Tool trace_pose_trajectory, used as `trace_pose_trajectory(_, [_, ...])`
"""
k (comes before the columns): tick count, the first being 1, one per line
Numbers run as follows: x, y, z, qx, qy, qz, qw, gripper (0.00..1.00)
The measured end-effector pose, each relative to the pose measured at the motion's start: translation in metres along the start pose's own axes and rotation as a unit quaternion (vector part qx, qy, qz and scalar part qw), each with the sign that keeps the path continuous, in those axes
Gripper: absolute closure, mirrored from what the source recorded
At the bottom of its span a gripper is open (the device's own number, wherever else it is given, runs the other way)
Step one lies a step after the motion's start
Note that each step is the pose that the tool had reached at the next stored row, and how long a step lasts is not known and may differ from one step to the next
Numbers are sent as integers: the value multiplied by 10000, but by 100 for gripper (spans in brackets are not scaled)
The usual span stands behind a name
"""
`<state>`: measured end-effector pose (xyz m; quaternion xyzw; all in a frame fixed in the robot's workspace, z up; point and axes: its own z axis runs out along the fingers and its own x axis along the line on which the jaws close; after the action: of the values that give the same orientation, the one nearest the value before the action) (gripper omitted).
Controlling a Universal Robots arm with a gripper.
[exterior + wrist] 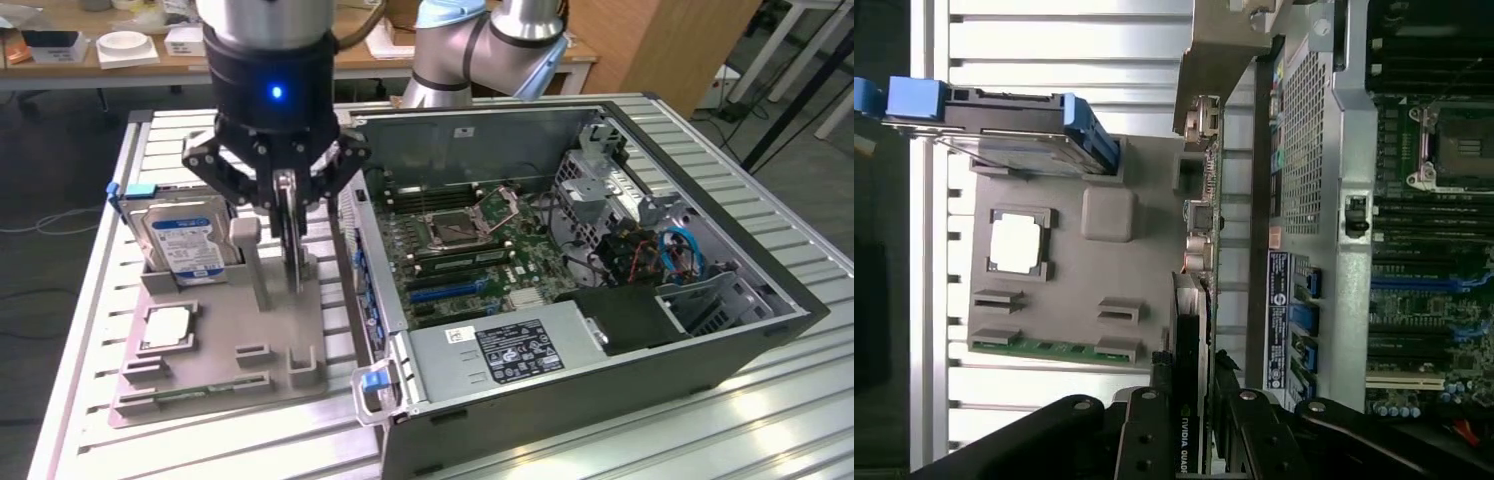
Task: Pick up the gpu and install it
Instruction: 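Pick up the gpu and move the gpu toward the slot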
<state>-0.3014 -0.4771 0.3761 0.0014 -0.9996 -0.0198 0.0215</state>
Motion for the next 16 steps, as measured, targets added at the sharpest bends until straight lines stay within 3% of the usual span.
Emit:
trace_pose_trajectory(7, [-7, 11, -291, 1, 17, -27, 10000, 74])
trace_pose_trajectory(13, [-10, 12, -306, 1, 18, -29, 10000, 74])
trace_pose_trajectory(16, [-84, 12, -309, -3, 19, -45, 10000, 74])
